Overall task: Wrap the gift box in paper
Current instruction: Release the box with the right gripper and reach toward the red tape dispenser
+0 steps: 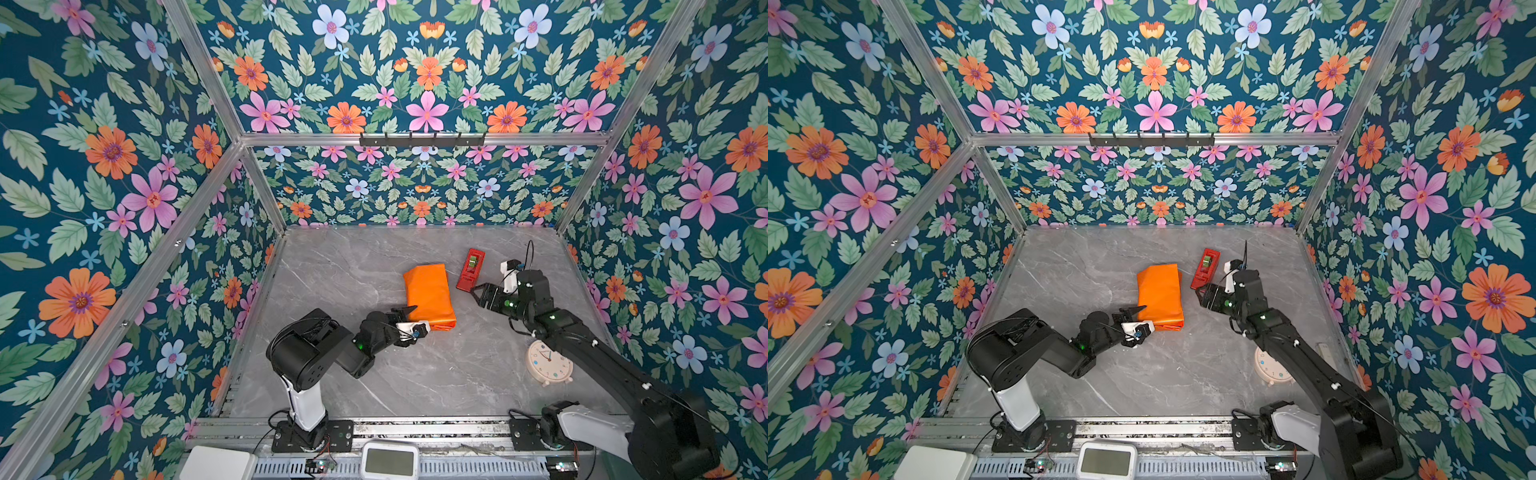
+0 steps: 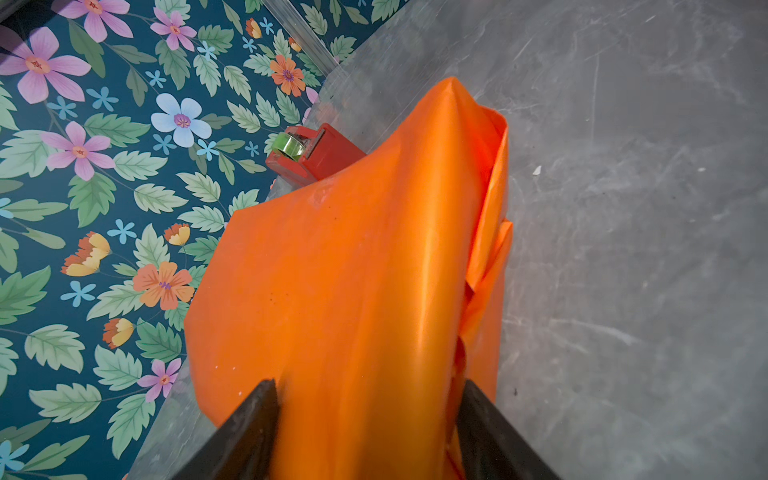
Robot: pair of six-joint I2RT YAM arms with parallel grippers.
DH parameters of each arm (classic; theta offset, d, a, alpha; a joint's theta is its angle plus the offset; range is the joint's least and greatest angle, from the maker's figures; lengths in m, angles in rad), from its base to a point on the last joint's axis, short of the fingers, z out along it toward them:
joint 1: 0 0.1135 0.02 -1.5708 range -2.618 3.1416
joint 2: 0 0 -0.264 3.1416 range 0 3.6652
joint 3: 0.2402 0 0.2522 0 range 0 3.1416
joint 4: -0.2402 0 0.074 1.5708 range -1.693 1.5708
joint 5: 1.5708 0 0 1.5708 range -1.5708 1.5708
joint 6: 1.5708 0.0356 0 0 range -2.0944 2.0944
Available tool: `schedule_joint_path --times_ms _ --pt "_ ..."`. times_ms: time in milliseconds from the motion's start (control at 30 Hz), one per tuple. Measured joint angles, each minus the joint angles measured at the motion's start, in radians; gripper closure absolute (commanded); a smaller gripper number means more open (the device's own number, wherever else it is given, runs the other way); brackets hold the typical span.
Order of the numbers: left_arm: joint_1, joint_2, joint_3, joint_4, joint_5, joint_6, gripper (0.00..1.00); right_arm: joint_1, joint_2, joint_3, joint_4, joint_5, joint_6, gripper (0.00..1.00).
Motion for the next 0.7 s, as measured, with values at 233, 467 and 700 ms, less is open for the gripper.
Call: schedule_joint_path --times_ms 233,467,700 --pt "0.000 0.000 0.000 0.000 -0.001 0.000 0.31 -0.121 0.284 0.221 -0.025 -0.171 0.085 0.52" --pt "-0.001 0.000 0.000 0.000 -0.008 0.000 0.31 -0.158 0.520 0.378 0.005 -0.240 0.145 0.55" --pt "-0.002 0.000 -0.001 0.001 -0.010 0.000 0.31 -0.166 0.638 0.452 0.008 -0.271 0.148 0.56"
